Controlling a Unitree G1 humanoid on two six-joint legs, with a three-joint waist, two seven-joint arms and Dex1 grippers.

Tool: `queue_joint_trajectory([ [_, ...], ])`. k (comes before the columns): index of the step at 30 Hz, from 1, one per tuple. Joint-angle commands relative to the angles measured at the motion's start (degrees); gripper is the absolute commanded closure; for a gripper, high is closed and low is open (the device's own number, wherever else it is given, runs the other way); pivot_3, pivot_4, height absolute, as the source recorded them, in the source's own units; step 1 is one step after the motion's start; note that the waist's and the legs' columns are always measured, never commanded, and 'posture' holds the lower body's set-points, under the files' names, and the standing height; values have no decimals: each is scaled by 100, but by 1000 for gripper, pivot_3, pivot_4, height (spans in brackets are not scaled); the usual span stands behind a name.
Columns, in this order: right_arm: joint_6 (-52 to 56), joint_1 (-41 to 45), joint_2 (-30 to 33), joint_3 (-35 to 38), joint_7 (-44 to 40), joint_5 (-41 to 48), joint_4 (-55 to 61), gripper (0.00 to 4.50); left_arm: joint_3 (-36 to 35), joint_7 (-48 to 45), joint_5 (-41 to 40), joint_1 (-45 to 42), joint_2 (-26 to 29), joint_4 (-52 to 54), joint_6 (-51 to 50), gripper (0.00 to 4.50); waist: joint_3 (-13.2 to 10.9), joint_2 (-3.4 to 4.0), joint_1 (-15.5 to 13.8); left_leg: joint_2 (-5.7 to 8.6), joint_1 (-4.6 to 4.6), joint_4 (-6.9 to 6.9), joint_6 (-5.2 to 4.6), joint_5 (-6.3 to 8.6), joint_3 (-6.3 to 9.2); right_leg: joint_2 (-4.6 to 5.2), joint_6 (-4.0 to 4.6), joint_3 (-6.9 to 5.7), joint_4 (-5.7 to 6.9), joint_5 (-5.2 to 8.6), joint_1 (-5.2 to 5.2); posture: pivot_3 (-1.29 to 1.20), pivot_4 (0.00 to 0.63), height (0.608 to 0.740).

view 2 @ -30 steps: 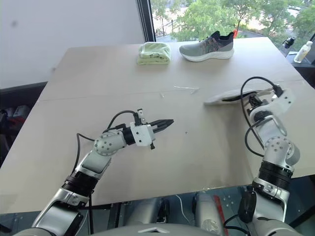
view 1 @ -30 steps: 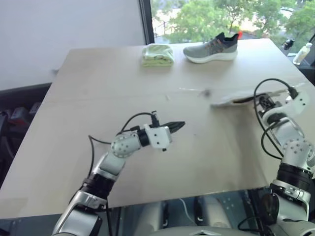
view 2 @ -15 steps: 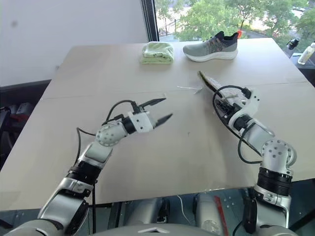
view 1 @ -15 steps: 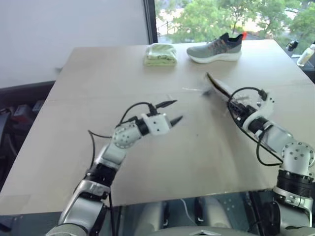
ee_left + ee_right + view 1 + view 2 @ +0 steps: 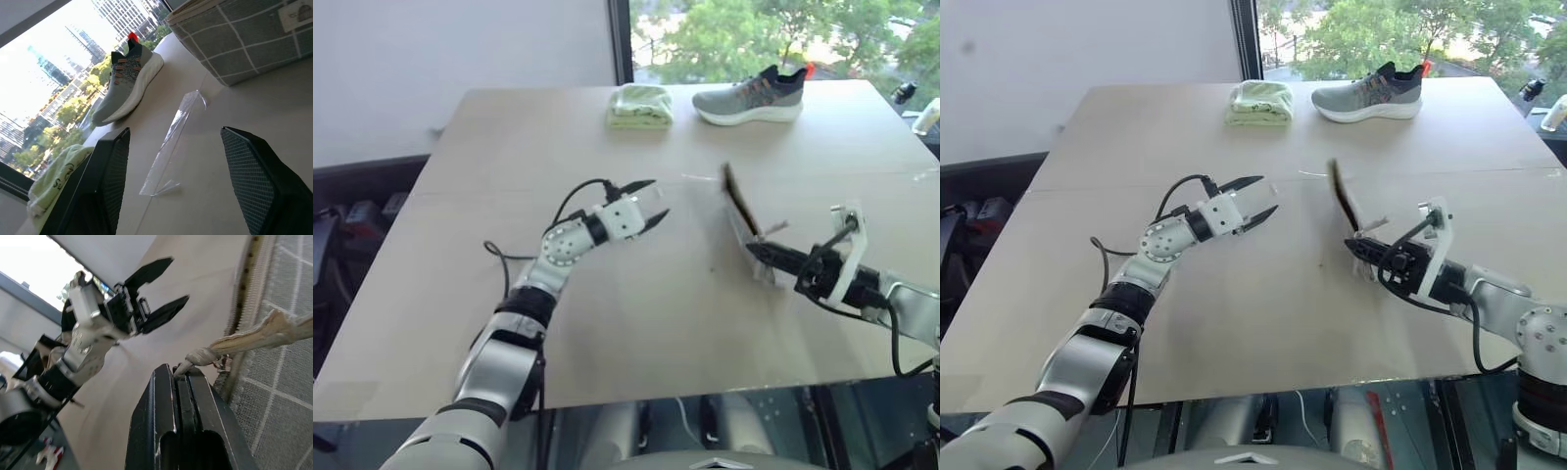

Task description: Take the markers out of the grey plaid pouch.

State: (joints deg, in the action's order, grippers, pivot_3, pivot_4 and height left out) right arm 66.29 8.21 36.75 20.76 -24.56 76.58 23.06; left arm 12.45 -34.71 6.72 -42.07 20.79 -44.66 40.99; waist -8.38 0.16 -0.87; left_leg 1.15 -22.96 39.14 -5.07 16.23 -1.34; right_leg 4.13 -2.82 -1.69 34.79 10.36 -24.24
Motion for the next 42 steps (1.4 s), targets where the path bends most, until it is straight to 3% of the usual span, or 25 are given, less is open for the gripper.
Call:
queue_joint_trajectory([
  [1, -254, -640, 763, 84, -857, -620, 302, 4500, -11, -740, -561, 37, -170, 187, -65, 1463, -2, -4, -13, 0, -2, 3, 0, 0, 0, 2, 0, 0, 0, 0, 0, 0, 150, 740],
  [6, -599, -1202, 1239, 133, -1308, -1240, 308, 4500, -40, -1228, -787, 93, -266, 338, -193, 1463, -10, -19, 8, -2, 2, 9, -1, 1, -4, 19, 0, 11, -3, 0, 1, 0, 150, 740],
  [12, -785, -1188, 1174, 251, -1245, -1438, 176, 4500, 83, -2027, -1151, 399, -311, 927, -565, 1463, -13, -24, 5, -17, 8, 10, 0, 1, 0, 11, 1, 7, 4, 0, 1, 0, 150, 740],
  [18, -807, -1089, 1127, 245, -1165, -1482, 144, 4500, 151, -2677, -1233, 752, 105, 1636, -819, 1463, -13, -24, 0, -18, 5, 9, 1, 1, 2, 14, 3, 16, 0, 0, 1, 0, 150, 740],
  [25, -797, -892, 1173, 208, -1163, -1586, -25, 4500, 88, -2614, -947, 502, 483, 1286, 37, 1463, -13, -24, -12, -16, 6, 10, 1, 1, 3, 19, 4, 17, 0, 1, 2, 0, 150, 740],
  [42, -667, -680, 967, 168, -889, -1452, 135, 4500, 635, -2180, -407, 524, -96, 1460, 379, 1463, -13, -25, -9, -3, 4, 10, 1, 1, 6, 31, 2, 18, 3, 0, 2, 0, 150, 740],
])
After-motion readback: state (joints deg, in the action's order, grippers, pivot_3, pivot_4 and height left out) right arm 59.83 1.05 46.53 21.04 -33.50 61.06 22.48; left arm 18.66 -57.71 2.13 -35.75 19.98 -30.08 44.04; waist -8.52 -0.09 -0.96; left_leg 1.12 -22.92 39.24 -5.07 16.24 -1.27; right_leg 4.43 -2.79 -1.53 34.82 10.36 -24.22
